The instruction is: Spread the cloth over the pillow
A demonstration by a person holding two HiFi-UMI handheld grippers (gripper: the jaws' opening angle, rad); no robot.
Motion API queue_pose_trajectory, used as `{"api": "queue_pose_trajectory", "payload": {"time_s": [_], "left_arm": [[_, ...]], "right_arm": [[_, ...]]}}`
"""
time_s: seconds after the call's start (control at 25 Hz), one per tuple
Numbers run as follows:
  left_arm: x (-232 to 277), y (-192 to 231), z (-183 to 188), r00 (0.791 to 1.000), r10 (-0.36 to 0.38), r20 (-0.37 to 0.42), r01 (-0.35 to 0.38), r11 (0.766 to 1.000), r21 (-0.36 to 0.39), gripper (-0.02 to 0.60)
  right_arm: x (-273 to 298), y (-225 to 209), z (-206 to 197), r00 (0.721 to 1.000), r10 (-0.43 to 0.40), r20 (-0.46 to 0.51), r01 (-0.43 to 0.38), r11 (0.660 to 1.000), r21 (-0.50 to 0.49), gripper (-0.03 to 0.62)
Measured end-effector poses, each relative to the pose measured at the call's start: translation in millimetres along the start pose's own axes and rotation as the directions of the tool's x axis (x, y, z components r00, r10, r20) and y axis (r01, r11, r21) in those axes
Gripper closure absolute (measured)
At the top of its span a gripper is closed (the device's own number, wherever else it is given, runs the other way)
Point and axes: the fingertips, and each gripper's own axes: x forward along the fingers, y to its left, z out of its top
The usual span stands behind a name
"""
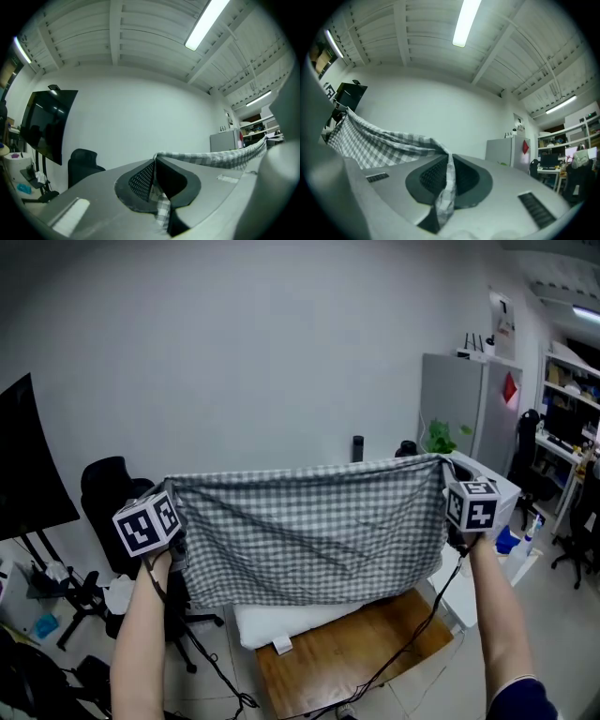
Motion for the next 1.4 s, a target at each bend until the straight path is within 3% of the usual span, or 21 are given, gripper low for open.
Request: {"api": "queue_pose_trajectory", "payload": {"time_s": [0.16, 0.48, 0.88, 1.4], "left_arm": [[27, 4, 6, 0.998, 0.056, 0.026, -0.055, 0.998, -0.037, 0.569], [68, 10, 14, 0.99, 0.139, 0.033, -0.138, 0.99, -0.014, 0.569], [152, 20, -6, 0.988, 0.153, -0.022, -0.152, 0.987, 0.042, 0.569], [199, 35, -38, 0.991, 0.135, -0.004, -0.135, 0.99, 0.032, 0.569]], "right_arm": [[53, 4, 7, 0.997, 0.07, 0.031, -0.07, 0.998, -0.001, 0.563], [153, 17, 6, 0.986, 0.165, 0.032, -0.165, 0.986, -0.011, 0.563], [271, 37, -31, 0.983, 0.182, -0.004, -0.182, 0.983, 0.022, 0.563], [332, 62, -54, 0.975, 0.215, 0.052, -0.216, 0.976, 0.008, 0.563]]}}
